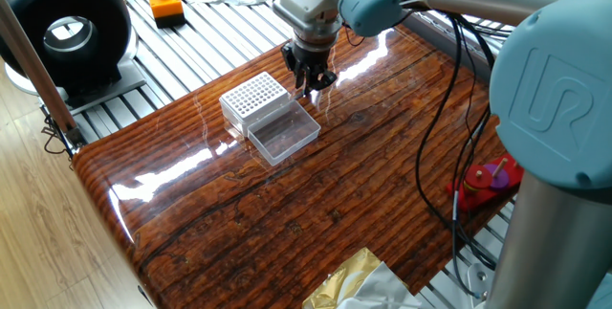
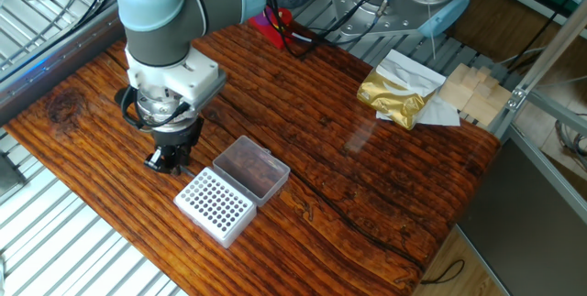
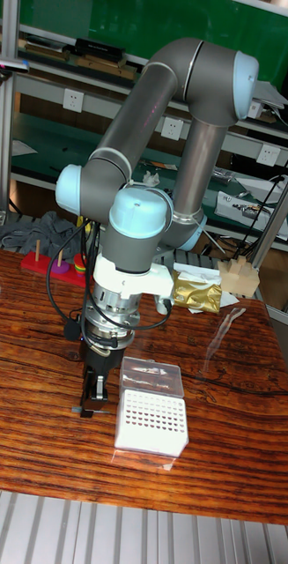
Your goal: Insert a medium pipette tip into the holder for medium pipette tips
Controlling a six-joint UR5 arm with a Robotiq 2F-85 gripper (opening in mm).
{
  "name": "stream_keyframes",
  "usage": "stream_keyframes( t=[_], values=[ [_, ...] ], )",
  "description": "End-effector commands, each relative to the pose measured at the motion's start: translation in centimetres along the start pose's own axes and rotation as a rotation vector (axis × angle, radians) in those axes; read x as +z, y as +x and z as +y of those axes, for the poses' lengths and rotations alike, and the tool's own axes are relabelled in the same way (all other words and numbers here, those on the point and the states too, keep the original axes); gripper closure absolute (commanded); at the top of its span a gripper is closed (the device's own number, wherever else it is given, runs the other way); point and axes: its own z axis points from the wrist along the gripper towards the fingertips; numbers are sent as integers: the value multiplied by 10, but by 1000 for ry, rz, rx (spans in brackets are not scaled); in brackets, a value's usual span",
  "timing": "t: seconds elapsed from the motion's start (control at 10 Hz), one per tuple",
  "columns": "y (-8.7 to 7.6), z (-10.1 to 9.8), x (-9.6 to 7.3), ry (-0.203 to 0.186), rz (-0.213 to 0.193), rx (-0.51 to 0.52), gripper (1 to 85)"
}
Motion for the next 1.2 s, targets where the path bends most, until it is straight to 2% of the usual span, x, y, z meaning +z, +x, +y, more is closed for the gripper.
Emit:
stream_keyframes(
  t=[0.0,0.3,0.5,0.6,0.8,1.1],
  values=[
    [-6,5,-1,-21,-30,32,580],
    [-11,11,-1,-44,-47,44,577],
    [-1,16,-1,-65,-10,19,567],
    [-2,23,-2,-90,-11,32,563],
    [5,28,-2,-109,16,59,553],
    [4,28,-2,-107,13,102,547]
  ],
)
